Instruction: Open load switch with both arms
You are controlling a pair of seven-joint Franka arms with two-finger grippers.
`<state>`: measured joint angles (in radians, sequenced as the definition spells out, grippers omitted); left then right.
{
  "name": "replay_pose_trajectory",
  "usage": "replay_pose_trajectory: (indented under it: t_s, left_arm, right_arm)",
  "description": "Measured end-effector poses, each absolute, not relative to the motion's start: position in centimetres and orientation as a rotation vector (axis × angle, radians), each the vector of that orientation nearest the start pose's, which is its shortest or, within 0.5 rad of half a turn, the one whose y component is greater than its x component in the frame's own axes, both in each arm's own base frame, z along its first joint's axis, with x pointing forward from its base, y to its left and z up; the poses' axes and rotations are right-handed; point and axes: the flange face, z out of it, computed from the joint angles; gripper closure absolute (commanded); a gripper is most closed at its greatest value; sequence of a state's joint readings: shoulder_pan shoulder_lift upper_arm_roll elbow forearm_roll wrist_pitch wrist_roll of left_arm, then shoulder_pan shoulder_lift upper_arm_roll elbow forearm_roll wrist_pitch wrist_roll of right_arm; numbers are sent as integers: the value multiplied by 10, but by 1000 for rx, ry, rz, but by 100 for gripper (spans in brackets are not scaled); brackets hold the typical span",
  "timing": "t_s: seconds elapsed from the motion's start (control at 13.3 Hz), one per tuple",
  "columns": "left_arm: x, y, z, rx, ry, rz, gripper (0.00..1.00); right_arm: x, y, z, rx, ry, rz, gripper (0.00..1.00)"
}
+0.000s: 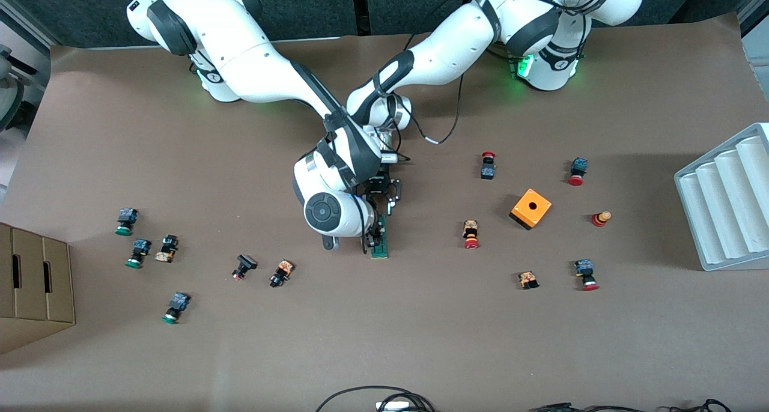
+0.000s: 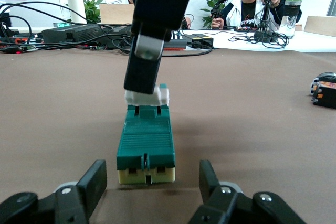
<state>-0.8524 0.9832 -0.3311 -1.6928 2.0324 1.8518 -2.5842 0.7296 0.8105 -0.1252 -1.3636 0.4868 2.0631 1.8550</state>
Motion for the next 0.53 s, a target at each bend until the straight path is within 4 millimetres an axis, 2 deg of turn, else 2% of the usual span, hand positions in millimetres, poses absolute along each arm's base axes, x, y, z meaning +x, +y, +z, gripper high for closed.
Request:
replay_pose_trajectory:
  t_s: [0.53]
  left_arm:
    - [321, -559, 55, -2531, 5, -1911, 21]
  right_arm:
    - [569, 449, 224, -2294, 2063, 518, 71]
